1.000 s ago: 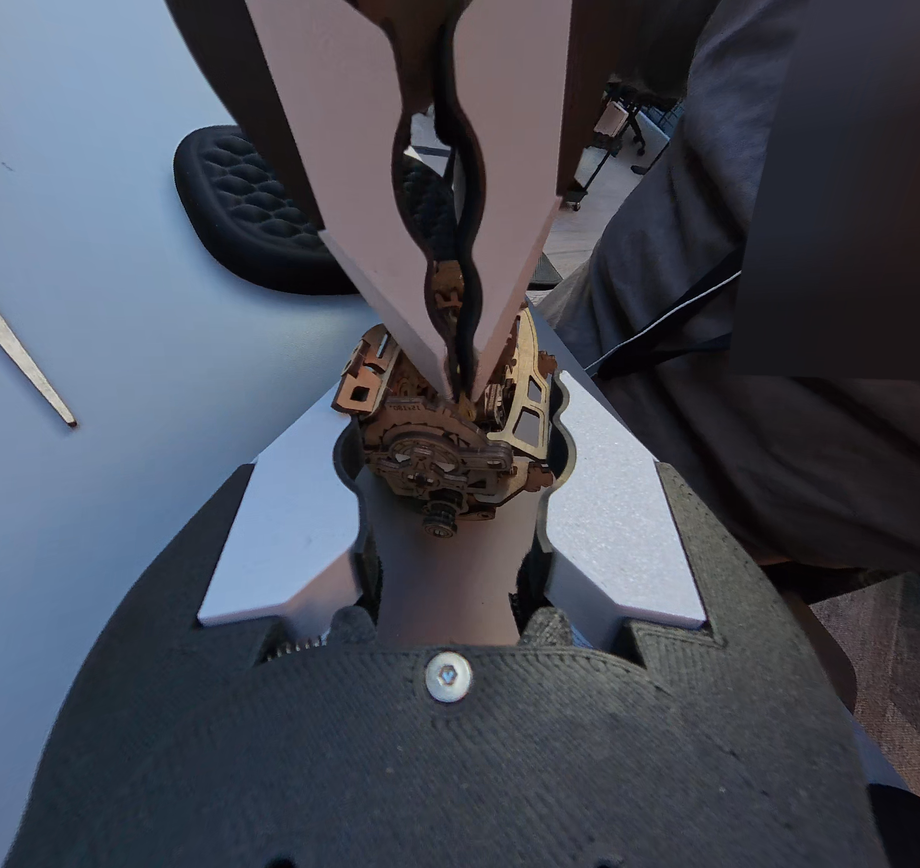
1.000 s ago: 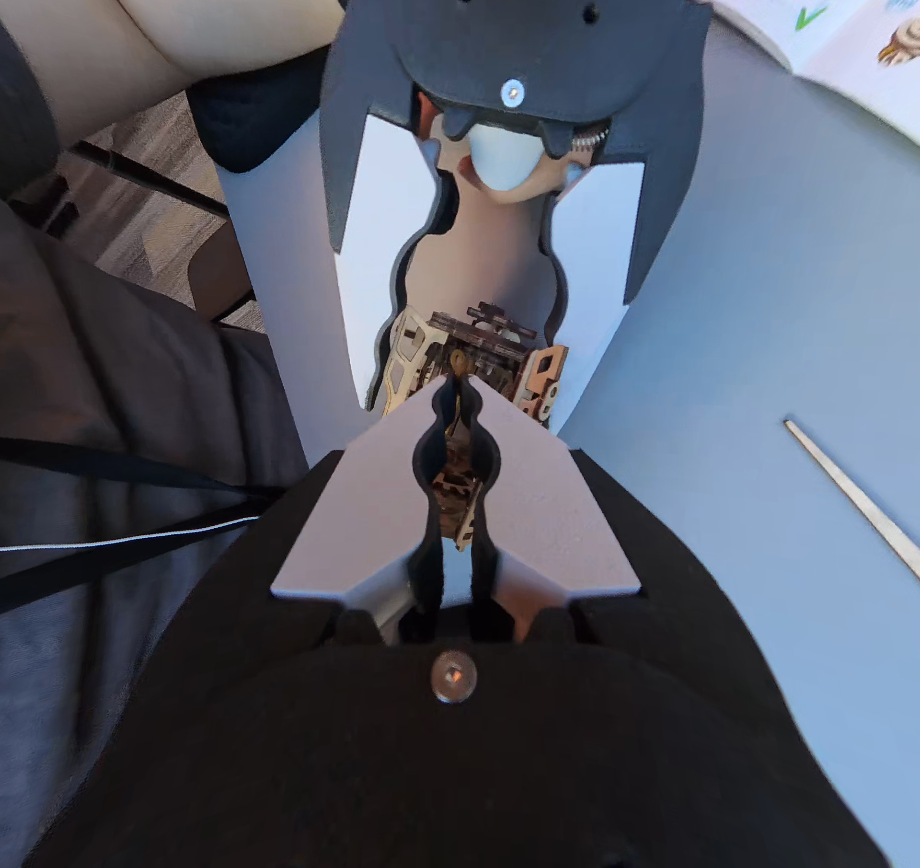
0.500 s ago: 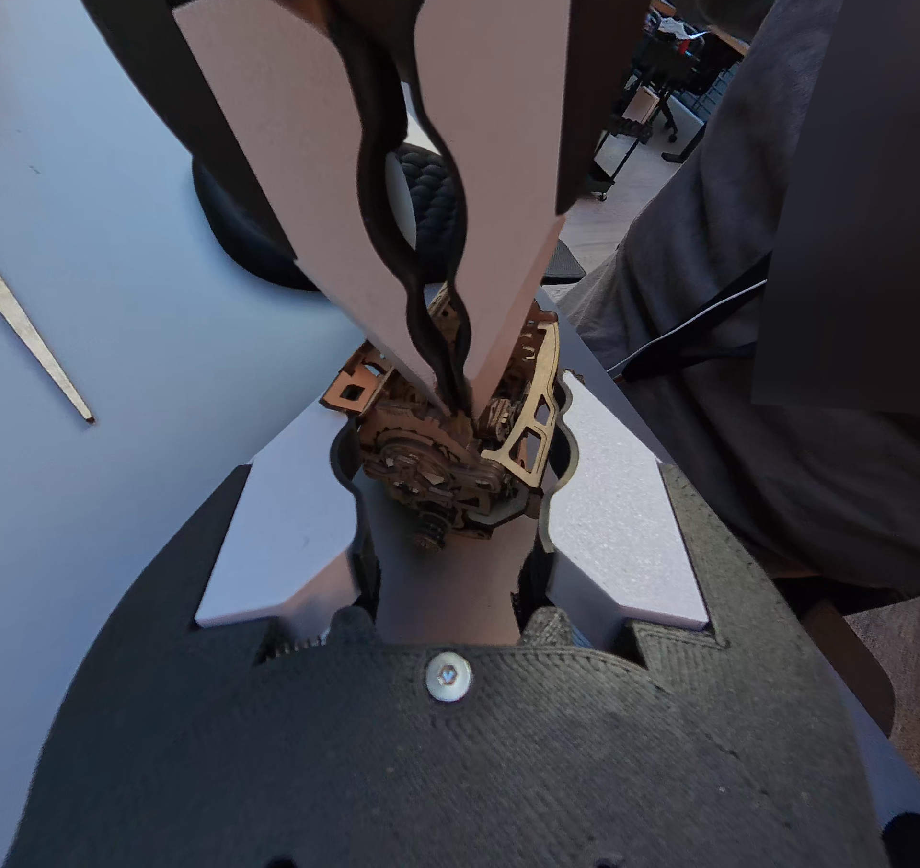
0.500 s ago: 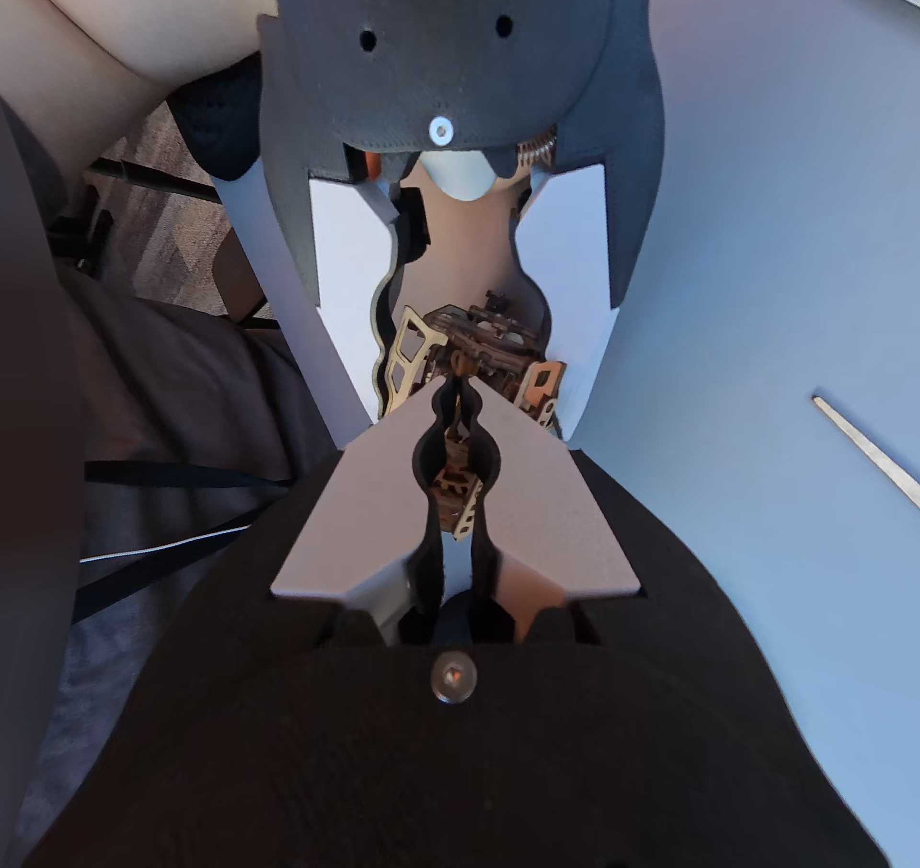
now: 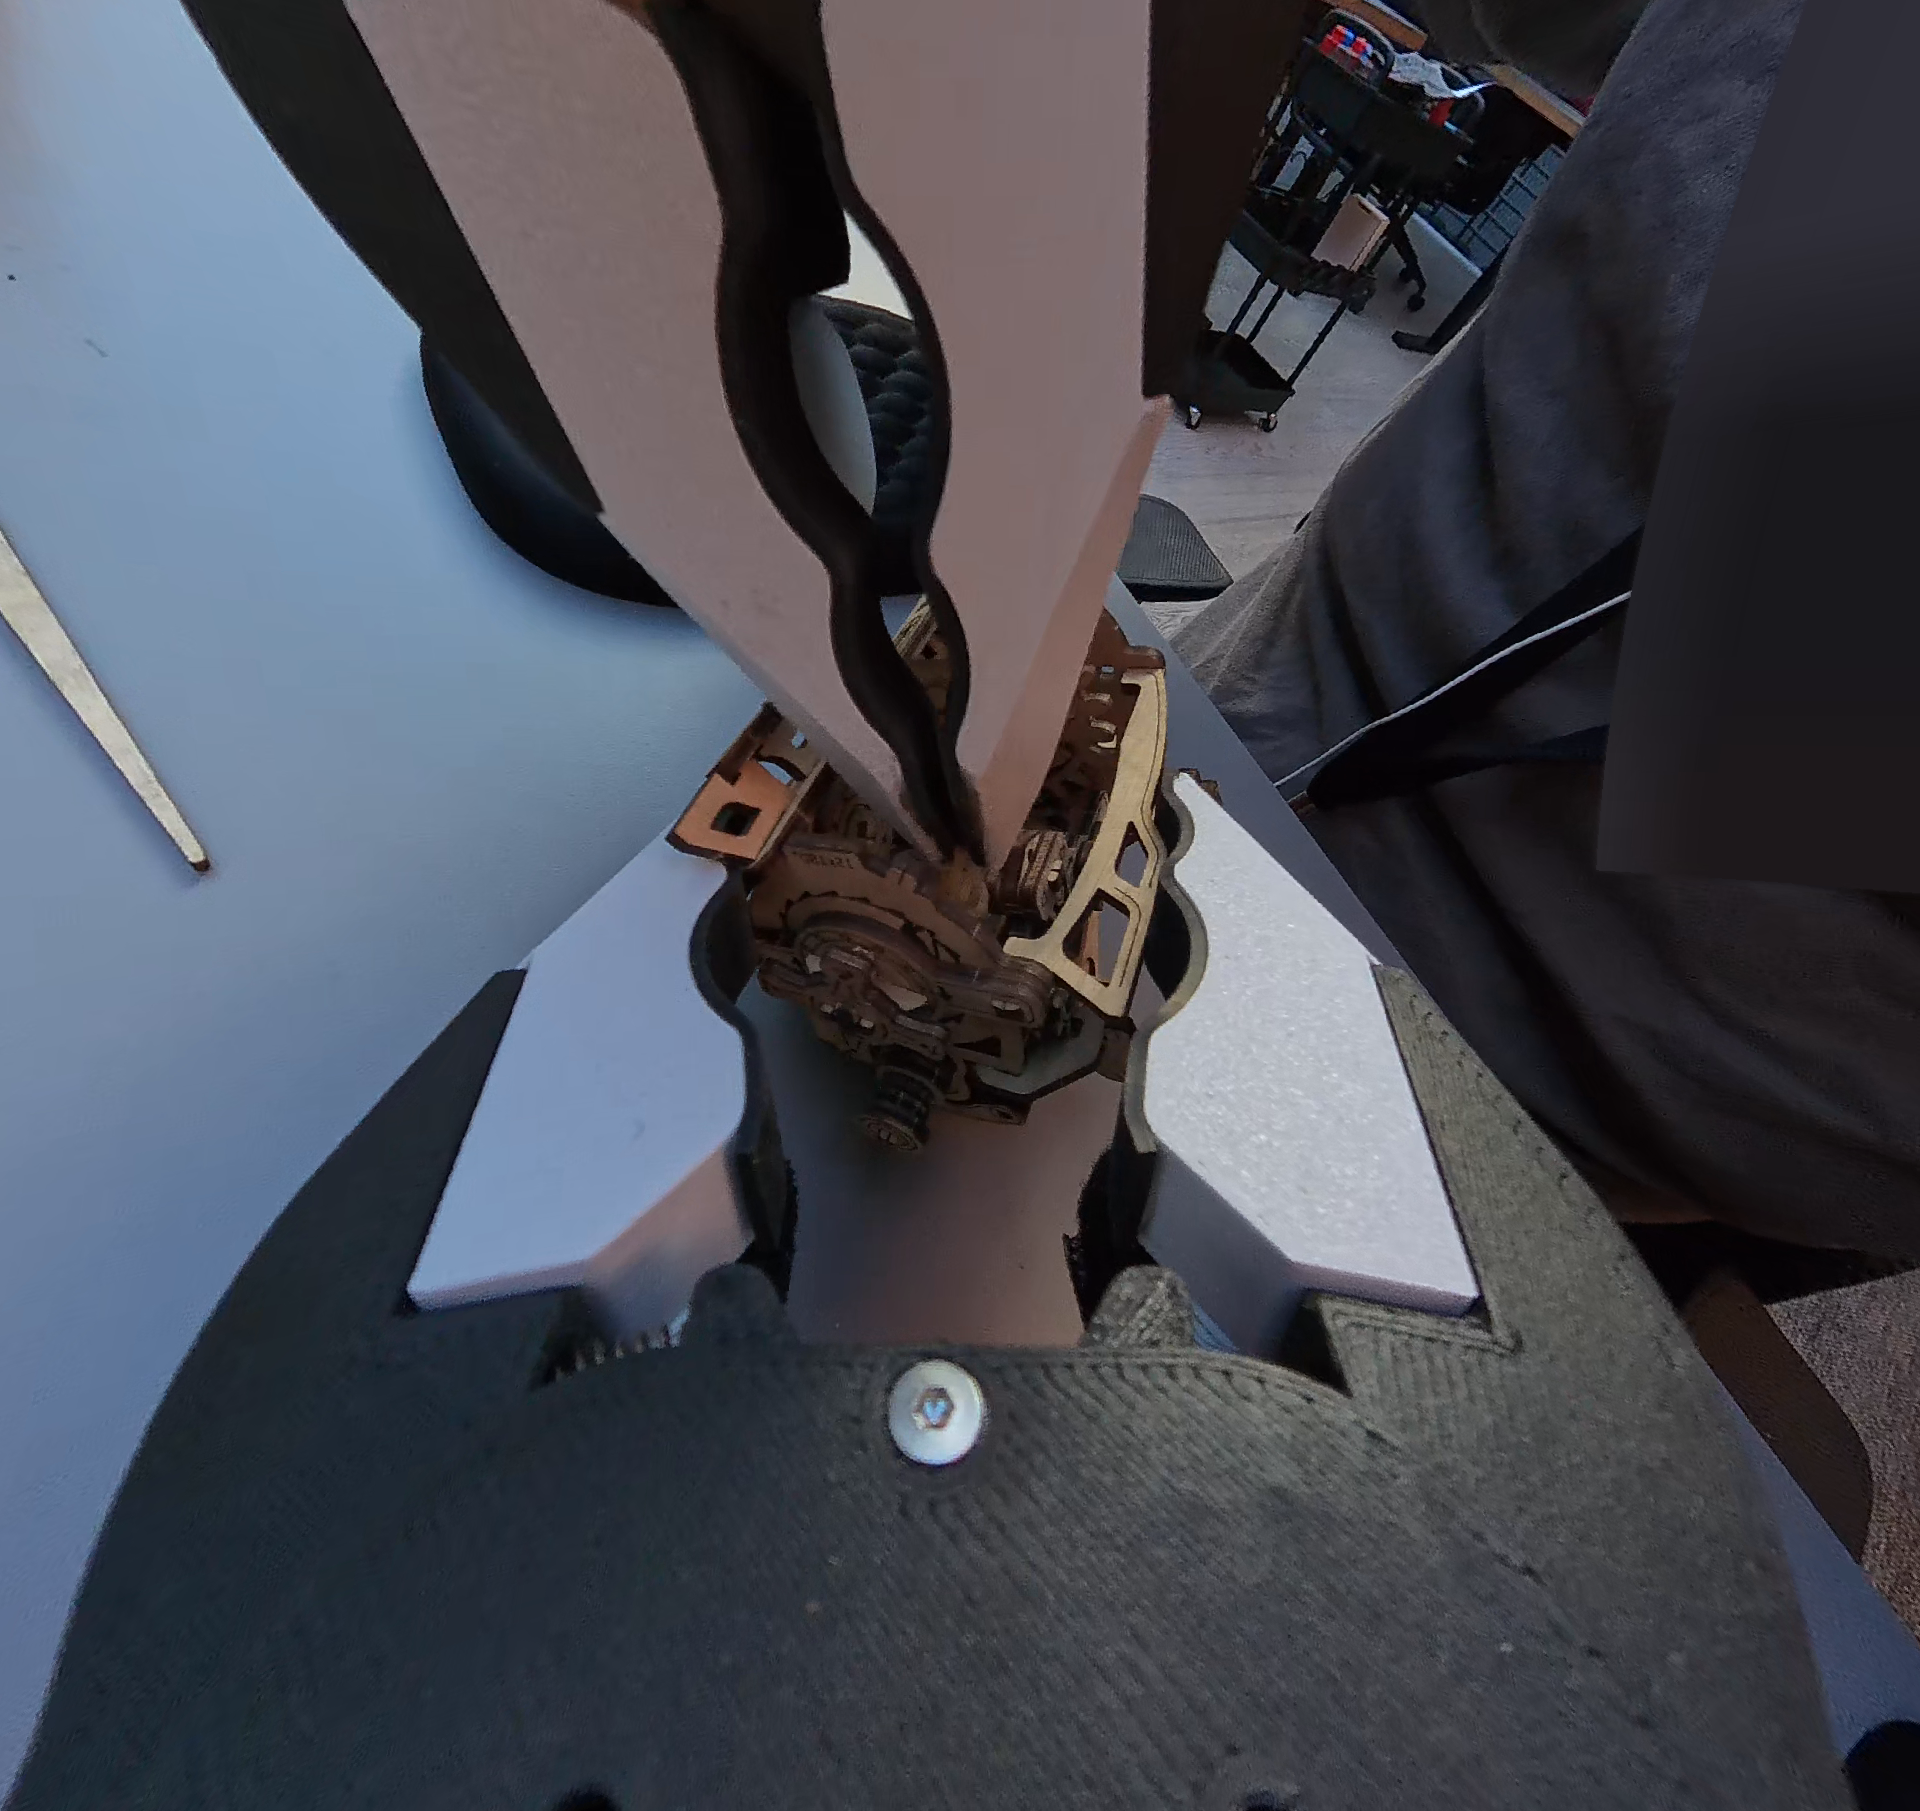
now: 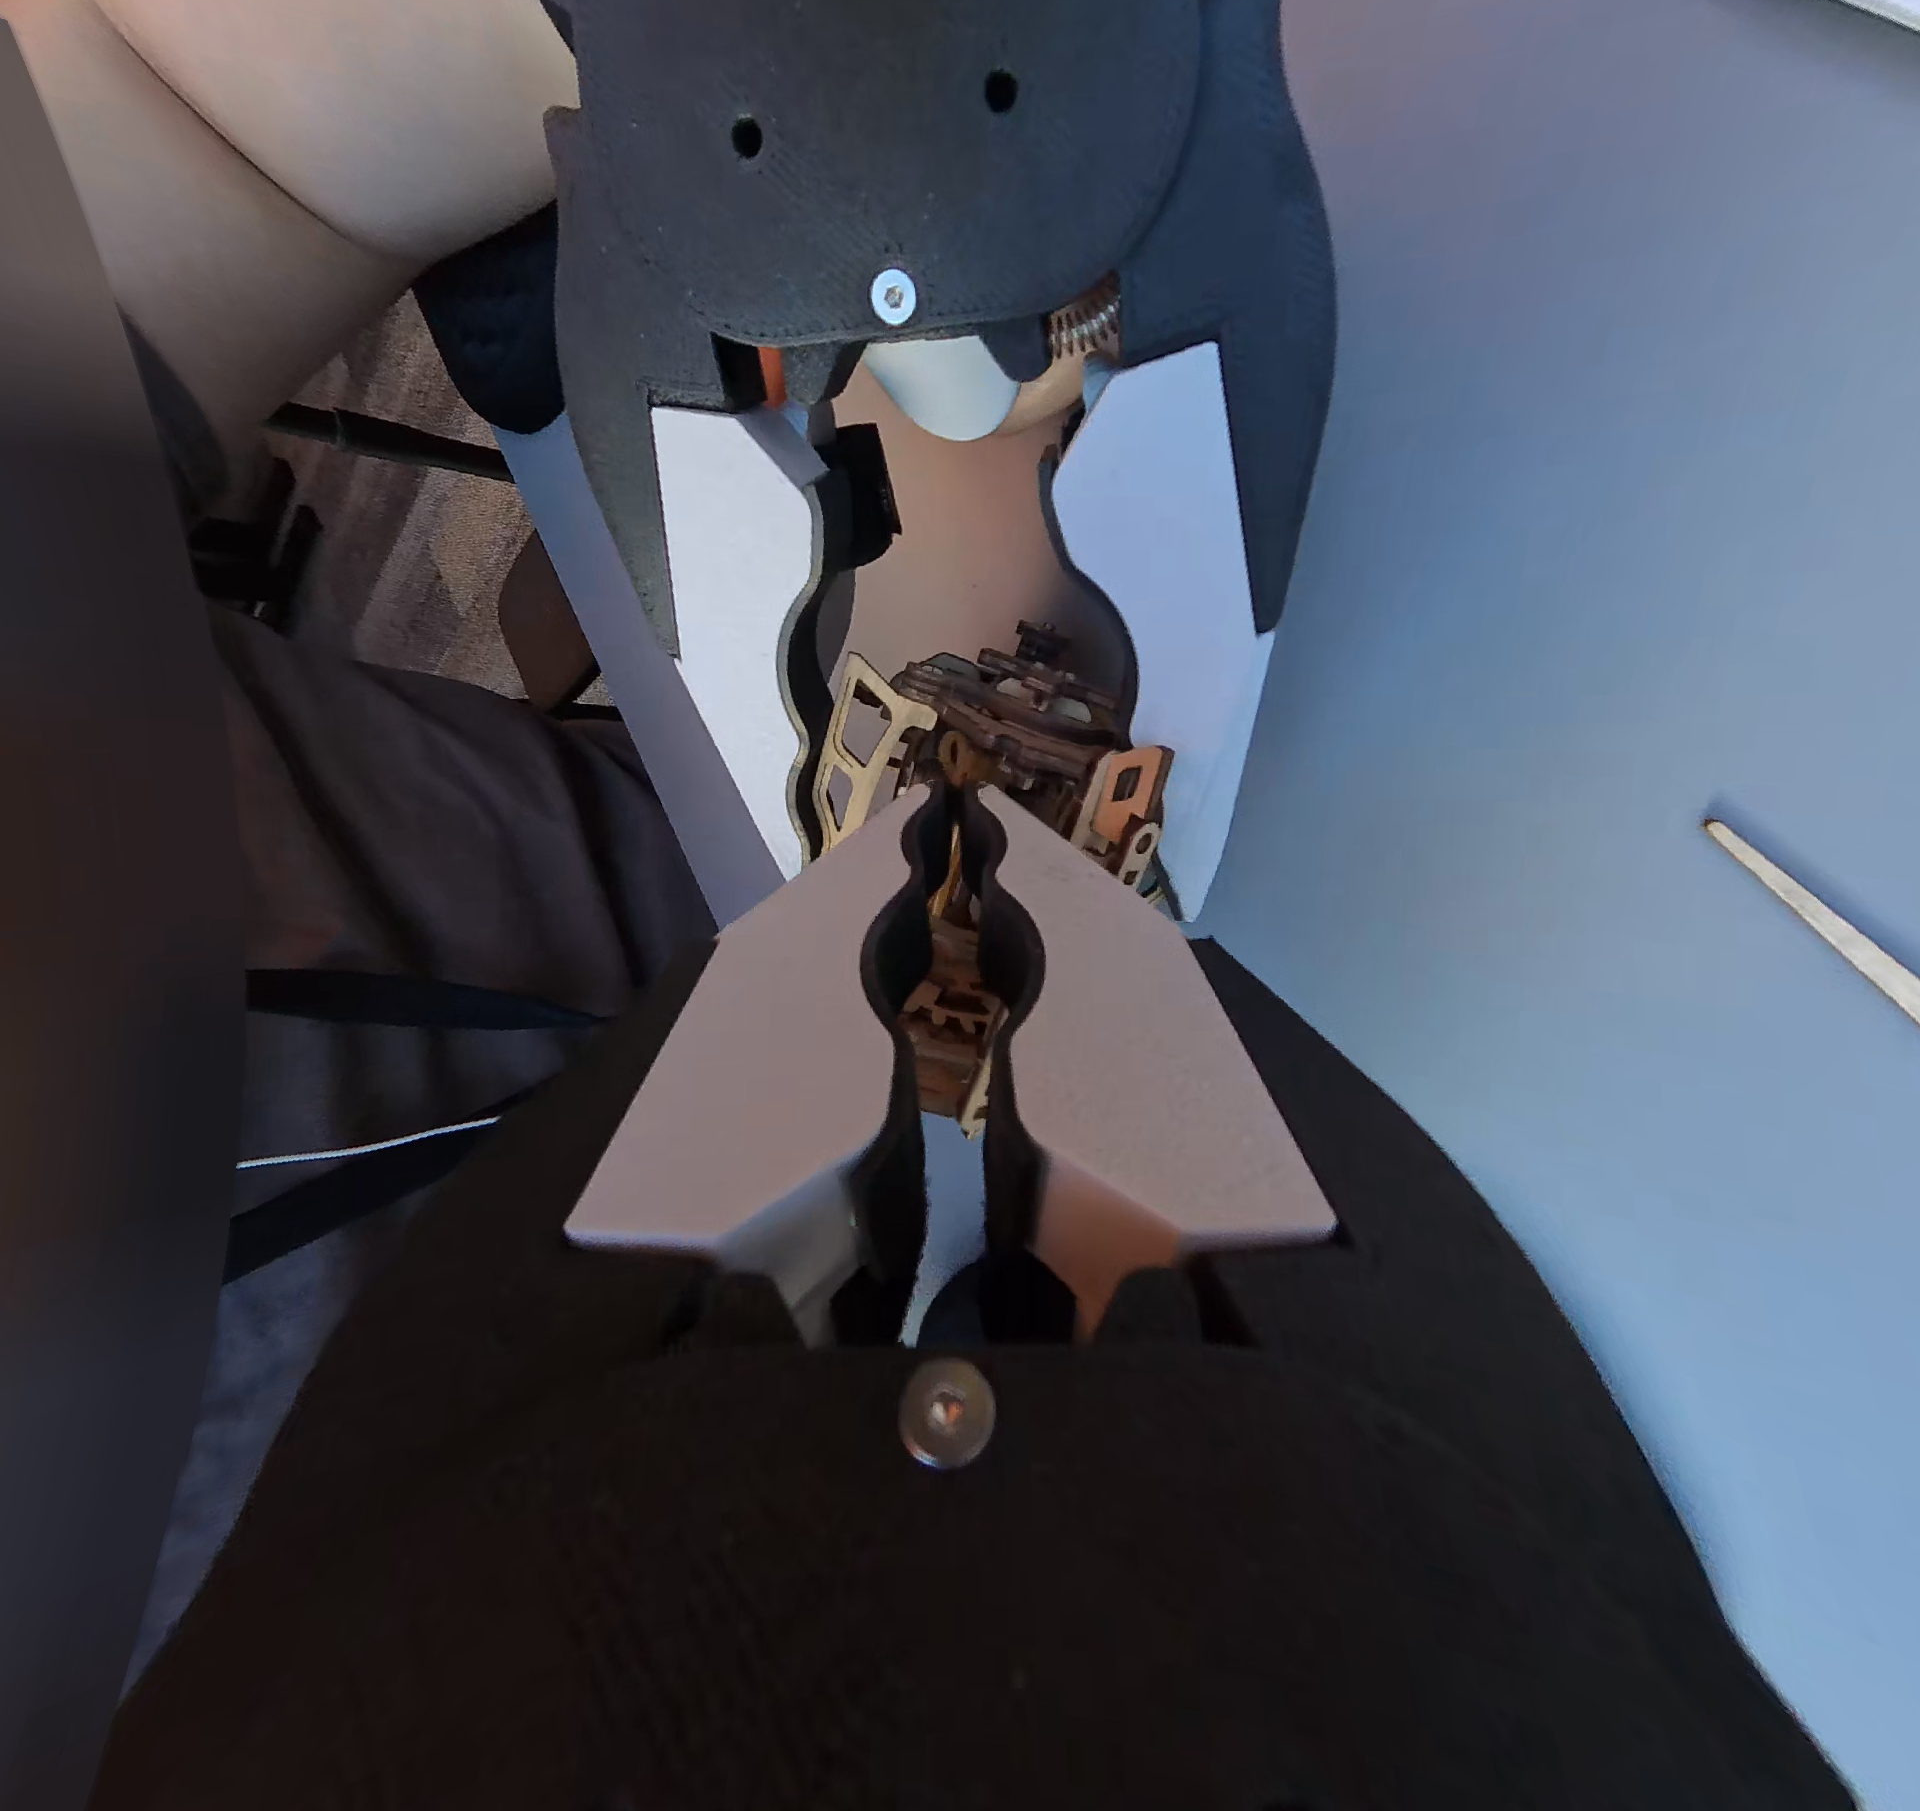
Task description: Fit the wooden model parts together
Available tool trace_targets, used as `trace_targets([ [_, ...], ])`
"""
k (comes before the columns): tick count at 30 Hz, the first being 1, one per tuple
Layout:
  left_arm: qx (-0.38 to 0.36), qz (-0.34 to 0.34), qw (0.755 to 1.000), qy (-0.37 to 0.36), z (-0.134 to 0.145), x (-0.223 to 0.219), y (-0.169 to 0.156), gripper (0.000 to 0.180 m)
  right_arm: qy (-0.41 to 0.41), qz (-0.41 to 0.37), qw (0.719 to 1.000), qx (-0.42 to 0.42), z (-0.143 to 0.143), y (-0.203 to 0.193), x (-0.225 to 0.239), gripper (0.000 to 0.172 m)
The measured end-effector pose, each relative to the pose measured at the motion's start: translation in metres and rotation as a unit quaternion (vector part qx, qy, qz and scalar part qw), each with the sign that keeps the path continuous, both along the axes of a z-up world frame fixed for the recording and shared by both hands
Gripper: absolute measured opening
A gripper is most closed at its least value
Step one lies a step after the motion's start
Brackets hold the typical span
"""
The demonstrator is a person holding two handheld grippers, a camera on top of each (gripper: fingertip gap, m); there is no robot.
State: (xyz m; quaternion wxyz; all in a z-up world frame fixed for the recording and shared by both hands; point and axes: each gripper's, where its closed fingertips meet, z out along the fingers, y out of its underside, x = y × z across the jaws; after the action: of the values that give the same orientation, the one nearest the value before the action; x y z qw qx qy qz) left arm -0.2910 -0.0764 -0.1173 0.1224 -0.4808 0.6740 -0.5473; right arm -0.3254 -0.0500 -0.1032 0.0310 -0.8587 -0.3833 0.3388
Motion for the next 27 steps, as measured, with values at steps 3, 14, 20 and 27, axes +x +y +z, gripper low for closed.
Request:
trace_targets([
  [3,-0.001,0.000,1.000,0.000,0.0001,-0.0001,0.0000,0.074,0.001,0.000,1.000,0.007,-0.0010,0.0003,-0.0001,0.000],
  [14,0.003,0.002,1.000,-0.001,-0.0001,0.0006,-0.0005,0.075,0.002,-0.014,0.999,-0.035,-0.0020,-0.0032,-0.0003,0.000],
  [20,0.000,0.005,1.000,0.001,0.0001,0.0010,0.0000,0.074,-0.051,0.015,0.999,-0.011,-0.0048,-0.0013,0.0015,0.000],
  [27,-0.003,0.008,1.000,0.002,0.0003,0.0012,0.0000,0.075,-0.117,0.068,0.989,0.059,-0.0065,-0.0014,0.0020,0.000],
])
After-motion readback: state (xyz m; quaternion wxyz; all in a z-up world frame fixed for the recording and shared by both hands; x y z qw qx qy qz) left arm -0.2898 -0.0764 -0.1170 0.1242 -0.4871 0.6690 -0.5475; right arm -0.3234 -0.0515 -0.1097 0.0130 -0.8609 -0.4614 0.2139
